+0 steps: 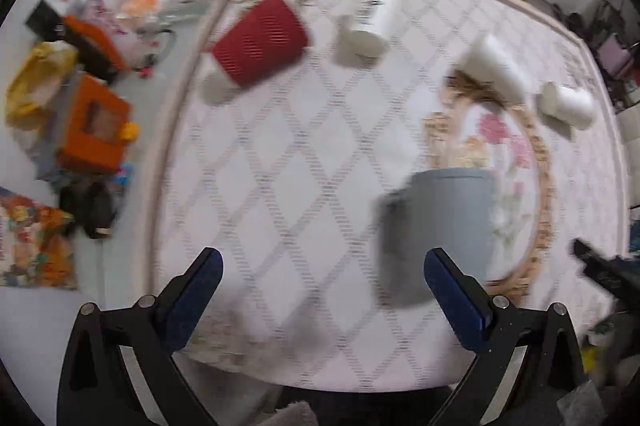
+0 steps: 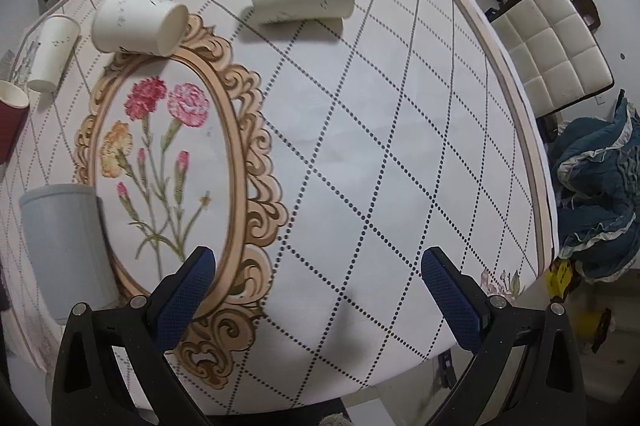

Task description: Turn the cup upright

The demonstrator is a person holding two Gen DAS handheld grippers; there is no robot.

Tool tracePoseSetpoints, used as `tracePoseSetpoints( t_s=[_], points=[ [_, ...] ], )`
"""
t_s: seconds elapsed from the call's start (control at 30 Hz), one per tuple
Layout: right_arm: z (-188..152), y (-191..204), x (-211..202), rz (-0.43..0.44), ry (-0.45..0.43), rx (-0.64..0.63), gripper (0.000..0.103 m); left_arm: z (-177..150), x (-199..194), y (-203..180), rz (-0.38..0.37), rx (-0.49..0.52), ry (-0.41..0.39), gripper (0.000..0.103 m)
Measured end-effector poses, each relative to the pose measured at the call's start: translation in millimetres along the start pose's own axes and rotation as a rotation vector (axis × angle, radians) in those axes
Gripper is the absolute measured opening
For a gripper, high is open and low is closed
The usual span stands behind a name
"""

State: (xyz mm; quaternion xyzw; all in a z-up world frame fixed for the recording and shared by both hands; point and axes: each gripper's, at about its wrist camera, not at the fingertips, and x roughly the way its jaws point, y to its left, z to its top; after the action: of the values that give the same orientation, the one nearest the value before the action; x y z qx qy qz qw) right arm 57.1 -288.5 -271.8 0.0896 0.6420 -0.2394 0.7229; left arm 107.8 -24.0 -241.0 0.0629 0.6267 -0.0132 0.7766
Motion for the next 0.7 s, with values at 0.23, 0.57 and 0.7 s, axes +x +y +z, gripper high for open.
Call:
tracePoseSetpoints(
  t_s=[0.23, 0.57, 0.7],
  points=[
    [-7.7, 45.7, -30.8, 0.074, -0.009, -0.062, 0.103, -13.6, 23.6, 39.0, 0.069, -0.035, 0.017, 0.103],
    [-5.3, 143.9, -30.2, 0.208, 0.109, -0.201, 0.103, -20.6, 45.0, 70.1, 0.071, -0.076, 0.035, 0.103],
    [1.6, 170.7, -13.1, 0.202, 0.170, -0.241, 0.098, -21.5, 58.7, 79.6, 0.056, -0.088, 0.054, 0.103]
  ],
)
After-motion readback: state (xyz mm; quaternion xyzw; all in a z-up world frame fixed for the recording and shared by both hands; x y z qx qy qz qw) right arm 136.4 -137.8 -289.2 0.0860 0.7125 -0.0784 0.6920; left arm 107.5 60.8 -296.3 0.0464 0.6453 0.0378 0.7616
